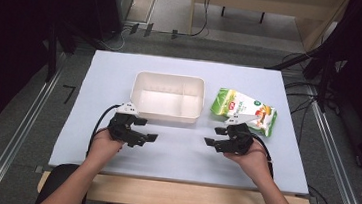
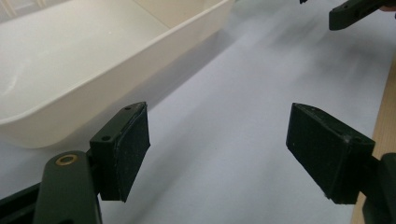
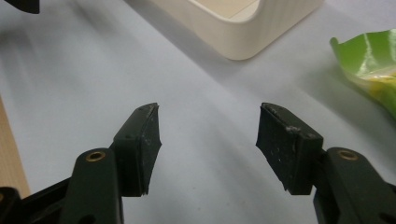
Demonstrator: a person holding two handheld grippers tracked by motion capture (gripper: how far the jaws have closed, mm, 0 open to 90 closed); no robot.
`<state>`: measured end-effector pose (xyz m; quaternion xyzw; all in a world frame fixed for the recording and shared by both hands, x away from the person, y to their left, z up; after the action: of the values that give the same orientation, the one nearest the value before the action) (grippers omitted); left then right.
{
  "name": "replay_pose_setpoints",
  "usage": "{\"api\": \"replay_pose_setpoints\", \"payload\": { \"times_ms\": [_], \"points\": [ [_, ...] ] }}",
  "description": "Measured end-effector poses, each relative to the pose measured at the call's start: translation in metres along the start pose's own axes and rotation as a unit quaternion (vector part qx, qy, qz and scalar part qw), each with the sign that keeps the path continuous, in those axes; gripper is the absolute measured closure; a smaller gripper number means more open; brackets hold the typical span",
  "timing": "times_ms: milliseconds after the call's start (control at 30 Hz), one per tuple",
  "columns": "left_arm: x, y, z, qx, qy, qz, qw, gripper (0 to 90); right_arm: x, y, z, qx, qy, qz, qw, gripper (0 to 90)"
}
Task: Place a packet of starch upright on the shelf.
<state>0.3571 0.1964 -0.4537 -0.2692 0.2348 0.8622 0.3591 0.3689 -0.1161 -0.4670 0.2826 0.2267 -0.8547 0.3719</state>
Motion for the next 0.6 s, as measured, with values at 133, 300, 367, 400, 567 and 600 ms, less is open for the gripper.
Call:
{"api": "replay_pose_setpoints", "payload": {
  "times_ms": [133, 300, 367, 400, 567, 600],
  "points": [
    [0.0, -0.001, 0.0, 0.005, 0.002, 0.004, 1.0, 22.1, 0.0, 0.004, 0.003, 0.003, 0.004, -0.004, 1.0, 40.8],
    [-0.001, -0.002, 0.001, 0.029, 0.011, 0.023, 0.9993, 22.0, 0.0, 0.011, 0.009, 0.01, 0.011, -0.009, 0.9999, 41.4],
    [-0.001, -0.003, 0.002, 0.023, 0.014, 0.025, 0.9993, 22.0, 0.001, 0.014, 0.012, 0.013, 0.014, -0.013, 0.9997, 41.9],
    [-0.001, -0.003, 0.002, 0.02, 0.013, 0.024, 0.9994, 22.0, 0.001, 0.016, 0.013, 0.017, 0.015, -0.014, 0.9996, 41.9],
    [0.0, -0.003, 0.001, 0.013, 0.007, 0.016, 0.9997, 22.0, 0.002, 0.026, 0.023, 0.027, 0.025, -0.031, 0.9988, 45.6],
    [0.0, -0.003, 0.001, 0.011, 0.005, 0.012, 0.9998, 22.0, 0.002, 0.028, 0.025, 0.028, 0.027, -0.031, 0.9987, 46.5]
  ]
}}
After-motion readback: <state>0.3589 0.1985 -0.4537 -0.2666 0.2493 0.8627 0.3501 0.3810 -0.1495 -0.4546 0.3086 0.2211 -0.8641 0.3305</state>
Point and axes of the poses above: each handheld gripper's, and its own axes: z roughly backward along the jaws, x roughly out of its underside, y roughly to its right, the point moved 4 cm from there along -z, roughly forward along the jaws, and after that the axes turned 7 degrees about -y, right-handed, at the moved point
